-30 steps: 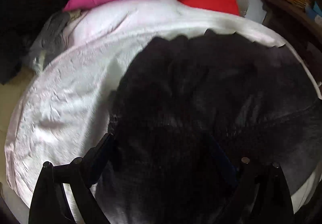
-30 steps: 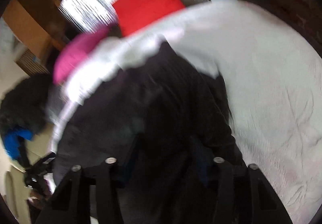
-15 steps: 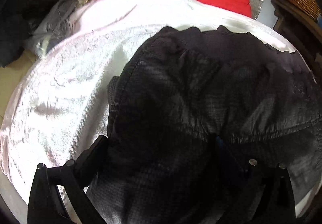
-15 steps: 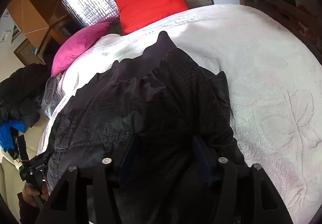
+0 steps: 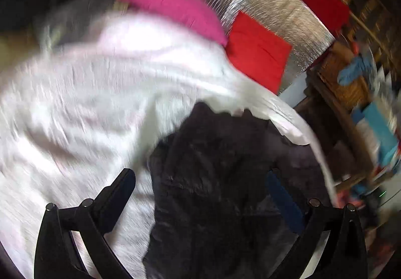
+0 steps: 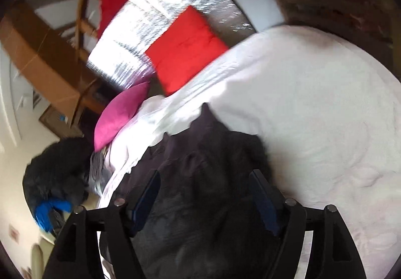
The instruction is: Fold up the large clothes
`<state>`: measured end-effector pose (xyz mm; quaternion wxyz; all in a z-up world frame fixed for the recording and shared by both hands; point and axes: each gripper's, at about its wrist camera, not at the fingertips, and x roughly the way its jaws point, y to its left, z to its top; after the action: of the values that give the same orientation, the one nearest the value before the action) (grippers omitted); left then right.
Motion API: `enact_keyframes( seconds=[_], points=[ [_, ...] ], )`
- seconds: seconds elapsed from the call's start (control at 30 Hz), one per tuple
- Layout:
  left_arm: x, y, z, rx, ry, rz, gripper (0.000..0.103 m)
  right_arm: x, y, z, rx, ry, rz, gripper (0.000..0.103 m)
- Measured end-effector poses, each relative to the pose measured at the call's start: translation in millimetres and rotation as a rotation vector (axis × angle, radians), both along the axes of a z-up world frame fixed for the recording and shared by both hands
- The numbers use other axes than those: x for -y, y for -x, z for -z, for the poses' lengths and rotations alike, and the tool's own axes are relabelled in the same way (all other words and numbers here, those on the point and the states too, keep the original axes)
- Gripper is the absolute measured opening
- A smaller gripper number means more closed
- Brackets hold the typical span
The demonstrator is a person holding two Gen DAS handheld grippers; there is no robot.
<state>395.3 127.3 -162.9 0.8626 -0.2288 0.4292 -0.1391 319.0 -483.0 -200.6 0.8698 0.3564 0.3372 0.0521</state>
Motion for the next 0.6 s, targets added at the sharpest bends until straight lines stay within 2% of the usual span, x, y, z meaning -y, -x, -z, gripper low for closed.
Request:
enact_keyframes(
  seconds=[0.07,0.2,0.43,0.6],
  points=[
    [-2.9,-10.3,18.0,-0.098,0.077,0.013,0.103,13.0,-3.5,11.5,-0.051,-0.027,0.022,0.076],
    [-0.5,-19.2,43.0,-0.208,0.166,0.004,0.103,29.2,-7.1,35.4,-0.147,-0.088,0.042,0.076],
    [3.2,-25.3,68.0,-0.379,0.264,0.047,0.103,28.1,-14.4,50.7,-0.208,-0.041,-0.002,0.076],
    [10.6,-25.0,69.2,-0.384,0.331,0.098,0.103,30.5,-16.4,61.5,-0.235,-0.039,-0.018,0.076]
  ],
)
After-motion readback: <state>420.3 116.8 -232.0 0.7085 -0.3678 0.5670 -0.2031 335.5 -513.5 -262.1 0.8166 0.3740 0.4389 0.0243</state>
